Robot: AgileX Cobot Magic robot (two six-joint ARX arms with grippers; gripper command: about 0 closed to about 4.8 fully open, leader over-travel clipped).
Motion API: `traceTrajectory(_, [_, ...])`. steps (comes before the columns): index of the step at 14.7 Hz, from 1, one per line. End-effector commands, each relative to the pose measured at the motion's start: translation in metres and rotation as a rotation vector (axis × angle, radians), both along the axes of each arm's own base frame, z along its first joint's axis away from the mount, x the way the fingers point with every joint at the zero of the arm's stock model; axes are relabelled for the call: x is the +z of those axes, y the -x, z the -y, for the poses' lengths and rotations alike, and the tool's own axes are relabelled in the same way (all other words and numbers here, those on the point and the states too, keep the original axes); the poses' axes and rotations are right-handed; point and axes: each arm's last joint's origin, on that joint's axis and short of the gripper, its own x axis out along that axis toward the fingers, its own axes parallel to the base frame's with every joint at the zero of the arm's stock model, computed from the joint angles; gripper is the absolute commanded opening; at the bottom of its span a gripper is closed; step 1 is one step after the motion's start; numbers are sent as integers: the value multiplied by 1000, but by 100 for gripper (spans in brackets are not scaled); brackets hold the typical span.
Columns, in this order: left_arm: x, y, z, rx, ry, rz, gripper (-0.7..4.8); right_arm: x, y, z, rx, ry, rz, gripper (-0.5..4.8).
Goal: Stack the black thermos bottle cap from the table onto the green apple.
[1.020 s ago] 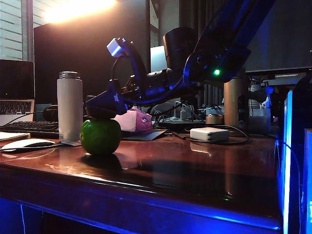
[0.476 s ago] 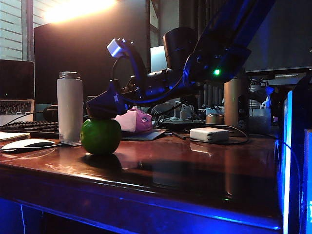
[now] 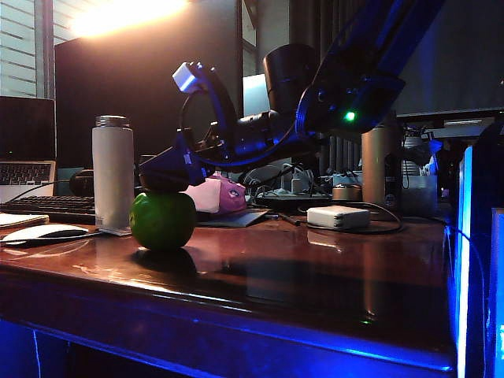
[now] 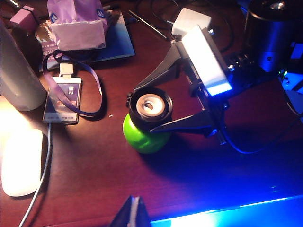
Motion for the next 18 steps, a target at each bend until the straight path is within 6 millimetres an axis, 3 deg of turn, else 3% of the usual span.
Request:
traceTrajectory(1, [3,0,0,-5,3,20,-5,5,0,-1,4,-12,13,346])
traceTrajectory(5, [3,0,0,-5,3,20,-5,4,0,-1,3,-8,7,347])
traceTrajectory(7, [3,0,0,-5,3,20,-5,3,1,0,3,0,-4,427])
traceTrajectory(9, [3,0,0,-4,3,20,-5,1,1,0,3,10,-20,433])
traceTrajectory(11, [3,0,0,-4,3,20,-5,1,1,0,3,10,-19,479])
traceTrajectory(18, [3,0,0,-5,3,19,-5,2,2,0,19,7,-22,479])
